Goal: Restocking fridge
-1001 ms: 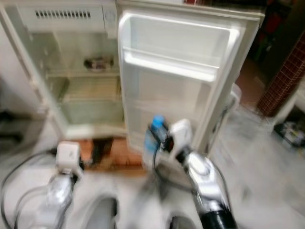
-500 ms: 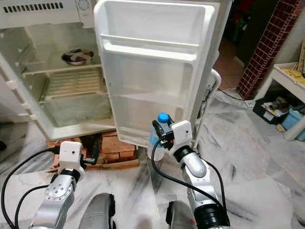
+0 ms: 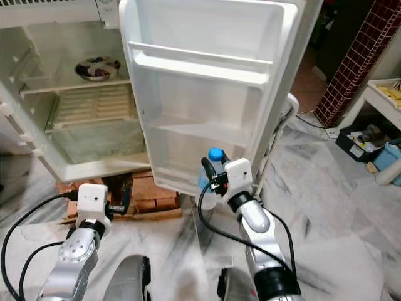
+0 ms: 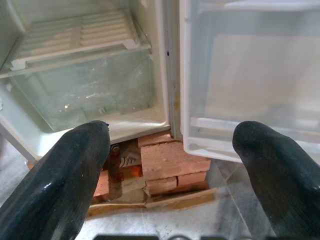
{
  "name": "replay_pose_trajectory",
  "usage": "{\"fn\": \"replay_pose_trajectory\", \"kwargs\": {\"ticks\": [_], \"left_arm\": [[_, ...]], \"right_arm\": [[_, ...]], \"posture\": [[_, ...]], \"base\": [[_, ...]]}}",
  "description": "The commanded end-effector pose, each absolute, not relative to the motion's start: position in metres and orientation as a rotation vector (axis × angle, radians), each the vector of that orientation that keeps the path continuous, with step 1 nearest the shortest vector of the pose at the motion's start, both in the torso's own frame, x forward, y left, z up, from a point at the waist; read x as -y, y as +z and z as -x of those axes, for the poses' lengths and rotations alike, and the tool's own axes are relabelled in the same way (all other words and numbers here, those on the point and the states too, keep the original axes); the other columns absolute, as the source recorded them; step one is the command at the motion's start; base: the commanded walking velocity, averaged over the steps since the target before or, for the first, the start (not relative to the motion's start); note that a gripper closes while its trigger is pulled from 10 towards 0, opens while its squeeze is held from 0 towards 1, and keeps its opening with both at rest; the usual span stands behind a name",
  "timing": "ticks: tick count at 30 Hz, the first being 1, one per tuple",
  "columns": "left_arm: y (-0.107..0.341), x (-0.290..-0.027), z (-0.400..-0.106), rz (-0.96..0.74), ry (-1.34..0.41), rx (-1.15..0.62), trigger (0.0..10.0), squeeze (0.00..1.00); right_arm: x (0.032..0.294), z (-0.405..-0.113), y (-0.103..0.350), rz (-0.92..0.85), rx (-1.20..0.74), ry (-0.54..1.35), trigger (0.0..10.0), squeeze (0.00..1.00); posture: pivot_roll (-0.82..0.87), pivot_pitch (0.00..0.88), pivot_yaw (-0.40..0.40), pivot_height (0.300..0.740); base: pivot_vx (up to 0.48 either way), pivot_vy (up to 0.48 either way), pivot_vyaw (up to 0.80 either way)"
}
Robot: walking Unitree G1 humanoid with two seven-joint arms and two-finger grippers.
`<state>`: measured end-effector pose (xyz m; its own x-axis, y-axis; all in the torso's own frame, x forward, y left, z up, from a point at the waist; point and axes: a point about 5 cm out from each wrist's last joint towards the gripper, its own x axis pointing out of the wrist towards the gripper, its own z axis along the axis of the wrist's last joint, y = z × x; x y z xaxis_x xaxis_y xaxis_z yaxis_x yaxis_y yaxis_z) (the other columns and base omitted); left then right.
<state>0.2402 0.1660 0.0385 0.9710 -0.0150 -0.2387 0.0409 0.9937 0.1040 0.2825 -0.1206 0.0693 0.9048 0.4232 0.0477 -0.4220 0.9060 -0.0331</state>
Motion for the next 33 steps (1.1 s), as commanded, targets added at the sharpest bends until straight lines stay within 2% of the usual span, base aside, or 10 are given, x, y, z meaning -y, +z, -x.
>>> {"fn": "replay_pose_trajectory", "kwargs": {"ticks": [1,12,33], "left_arm": [[0.039,-0.166,-0.238,-0.108,-0.033,-0.244,10.0,0.0],[0.043,-0.165,-0.243,-0.109,-0.042,-0.237,10.0,0.0],[0.042,-0.164,-0.245,-0.104,-0.043,-0.246,10.0,0.0]], "right_arm": [[0.123,-0.282,0.07,0.033,0.067,0.423,10.0,0.0],[0.11,-0.294,0.078,0.038,0.113,0.451,10.0,0.0],[0.108,-0.294,0.075,0.057,0.111,0.486,10.0,0.0]], "posture": [[0.06,0.0,-0.036,0.655],[0.05,0.0,-0.013,0.655],[0.04,0.0,-0.012,0.655]], "base": [[0.247,0.0,0.0],[0.282,0.0,0.0],[0.314,0.035,0.0]]}}
